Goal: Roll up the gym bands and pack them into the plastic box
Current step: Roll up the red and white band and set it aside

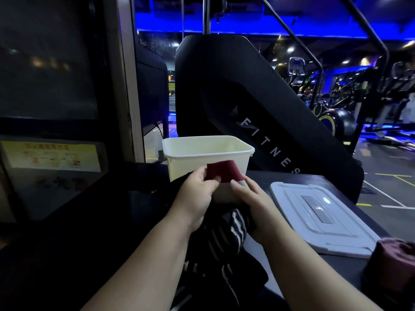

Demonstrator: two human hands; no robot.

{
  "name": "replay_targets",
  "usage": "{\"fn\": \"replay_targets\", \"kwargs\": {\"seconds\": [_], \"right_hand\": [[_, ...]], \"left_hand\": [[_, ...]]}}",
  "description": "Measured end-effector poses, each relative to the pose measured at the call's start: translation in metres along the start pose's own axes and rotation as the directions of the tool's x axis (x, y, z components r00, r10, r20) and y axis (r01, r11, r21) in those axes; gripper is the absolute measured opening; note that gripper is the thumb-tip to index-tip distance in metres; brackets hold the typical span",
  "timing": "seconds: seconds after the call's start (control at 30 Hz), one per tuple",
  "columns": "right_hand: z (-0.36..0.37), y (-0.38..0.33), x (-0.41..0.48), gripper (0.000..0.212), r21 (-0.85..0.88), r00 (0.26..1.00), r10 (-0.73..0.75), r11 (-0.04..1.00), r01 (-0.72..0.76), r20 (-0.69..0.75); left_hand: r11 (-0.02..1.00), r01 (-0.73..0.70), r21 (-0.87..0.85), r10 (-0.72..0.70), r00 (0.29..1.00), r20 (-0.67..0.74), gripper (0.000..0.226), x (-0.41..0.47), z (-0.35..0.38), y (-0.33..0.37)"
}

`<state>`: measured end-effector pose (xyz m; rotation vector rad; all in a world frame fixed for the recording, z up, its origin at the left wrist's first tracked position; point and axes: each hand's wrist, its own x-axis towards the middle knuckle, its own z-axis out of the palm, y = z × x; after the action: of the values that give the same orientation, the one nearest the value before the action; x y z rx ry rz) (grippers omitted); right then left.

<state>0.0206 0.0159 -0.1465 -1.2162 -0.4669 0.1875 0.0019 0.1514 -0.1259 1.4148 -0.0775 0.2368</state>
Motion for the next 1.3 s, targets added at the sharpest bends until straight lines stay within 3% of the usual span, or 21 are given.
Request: {"fn": "replay_targets", "kwargs": {"seconds": [0.17,0.33,0.43,0.57,0.7,0.93,1.03,1.13,1.23,1.3], "right_hand": [[-0.003,-0.004,0.0,0.041,-0.073,0.992,-0.078,0.995,0.071,-0.1],[-0.007,-0.001,0.003,0.039,-0.164,0.948,-0.178,0.977,0.137,-0.265],[-0.009,-0.001,0.002,0.039,-0.201,0.93,-0.218,0.966,0.163,-0.297],[-0.006,-0.001,-0.001,0.035,-0.172,0.929,-0.228,0.968,0.184,-0.291],[-0.005,-0.007,-0.002,0.03,-0.076,0.93,-0.227,0.974,0.214,-0.29],[-0.001,-0.01,-0.004,0.03,-0.045,0.951,-0.223,0.975,0.218,-0.213],[-0.001,-0.01,-0.005,0.031,-0.044,0.96,-0.187,0.982,0.182,-0.207],[-0.004,-0.012,-0.003,0.031,-0.061,0.98,-0.11,0.993,0.101,-0.164],[-0.006,-0.018,-0.003,0.028,-0.077,0.997,-0.012,0.997,0.007,-0.07],[-0.008,-0.021,-0.003,0.033,-0.105,0.998,-0.033,0.994,0.027,-0.056]], "left_hand": [[0.999,-0.032,-0.015,0.033,0.998,0.046,0.023,-0.001,0.002,0.001],[0.95,-0.092,0.297,0.119,0.99,-0.075,0.014,0.005,0.0,-0.011],[0.945,-0.06,0.322,0.101,0.989,-0.112,0.015,0.006,-0.003,-0.013],[0.933,0.003,0.36,0.022,0.998,-0.066,0.056,0.005,0.0,-0.013],[0.889,0.005,0.457,0.018,0.999,-0.045,0.056,0.004,-0.001,-0.011],[0.931,-0.025,0.363,0.014,0.999,0.033,0.042,-0.005,0.001,0.004],[0.926,-0.085,0.369,0.088,0.996,0.007,0.029,-0.004,0.0,0.007],[0.909,-0.165,0.384,0.183,0.983,-0.013,0.045,-0.003,-0.001,0.007],[0.885,-0.201,0.421,0.237,0.971,-0.034,0.044,0.001,-0.004,0.006],[0.876,-0.198,0.439,0.237,0.971,-0.035,0.043,0.002,-0.005,0.006]]}}
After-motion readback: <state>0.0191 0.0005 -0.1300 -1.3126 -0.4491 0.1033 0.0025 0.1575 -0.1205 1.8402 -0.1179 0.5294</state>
